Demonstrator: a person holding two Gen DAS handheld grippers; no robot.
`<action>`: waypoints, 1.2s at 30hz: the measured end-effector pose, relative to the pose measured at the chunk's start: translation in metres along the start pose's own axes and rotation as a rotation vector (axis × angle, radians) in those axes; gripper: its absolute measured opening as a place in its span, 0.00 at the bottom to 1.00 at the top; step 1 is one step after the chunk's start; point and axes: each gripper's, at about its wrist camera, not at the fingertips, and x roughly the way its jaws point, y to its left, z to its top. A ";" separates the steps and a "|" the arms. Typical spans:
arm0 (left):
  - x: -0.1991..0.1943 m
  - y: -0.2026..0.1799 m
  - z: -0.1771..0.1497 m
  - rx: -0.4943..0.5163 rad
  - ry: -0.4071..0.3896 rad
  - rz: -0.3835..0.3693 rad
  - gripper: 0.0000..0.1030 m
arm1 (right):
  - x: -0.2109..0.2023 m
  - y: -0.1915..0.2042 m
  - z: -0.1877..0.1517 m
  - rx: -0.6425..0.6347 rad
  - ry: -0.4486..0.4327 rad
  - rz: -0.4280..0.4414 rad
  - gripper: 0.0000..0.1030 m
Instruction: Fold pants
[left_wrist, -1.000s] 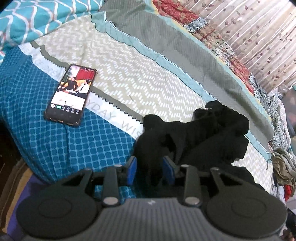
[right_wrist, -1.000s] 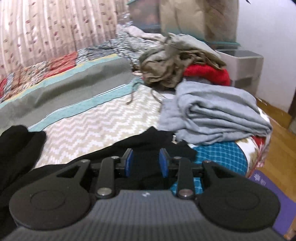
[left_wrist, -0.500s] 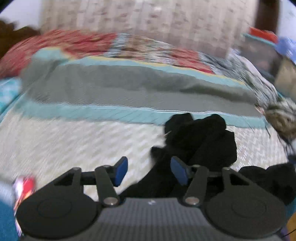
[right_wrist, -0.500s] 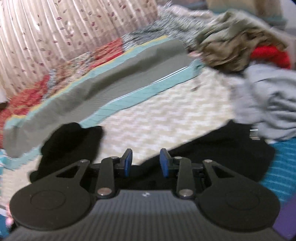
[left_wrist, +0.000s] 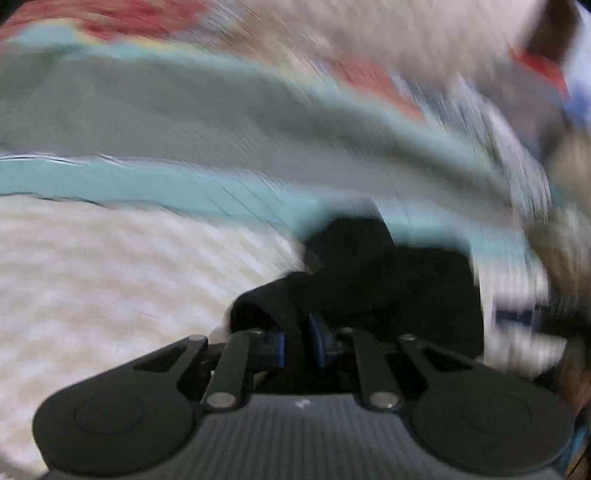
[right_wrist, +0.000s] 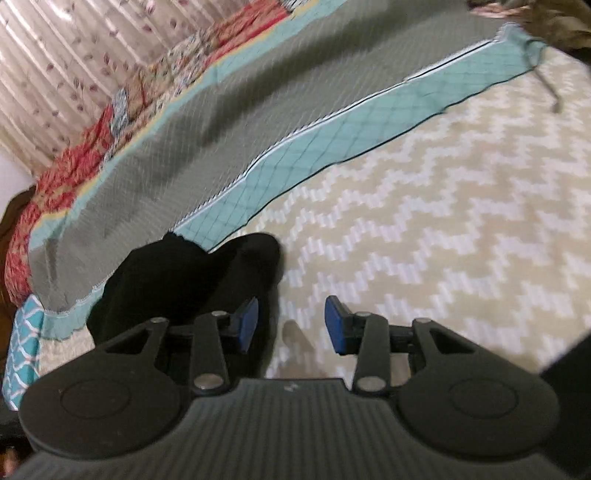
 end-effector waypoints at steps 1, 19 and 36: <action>-0.024 0.020 0.004 -0.071 -0.069 0.008 0.12 | -0.001 0.001 0.001 -0.014 -0.003 0.005 0.42; -0.152 0.129 -0.055 -0.437 -0.248 0.193 0.11 | 0.115 0.096 0.034 -0.168 0.138 0.086 0.56; -0.124 0.121 0.002 -0.398 -0.333 0.103 0.07 | -0.156 -0.027 0.115 -0.042 -0.486 -0.295 0.17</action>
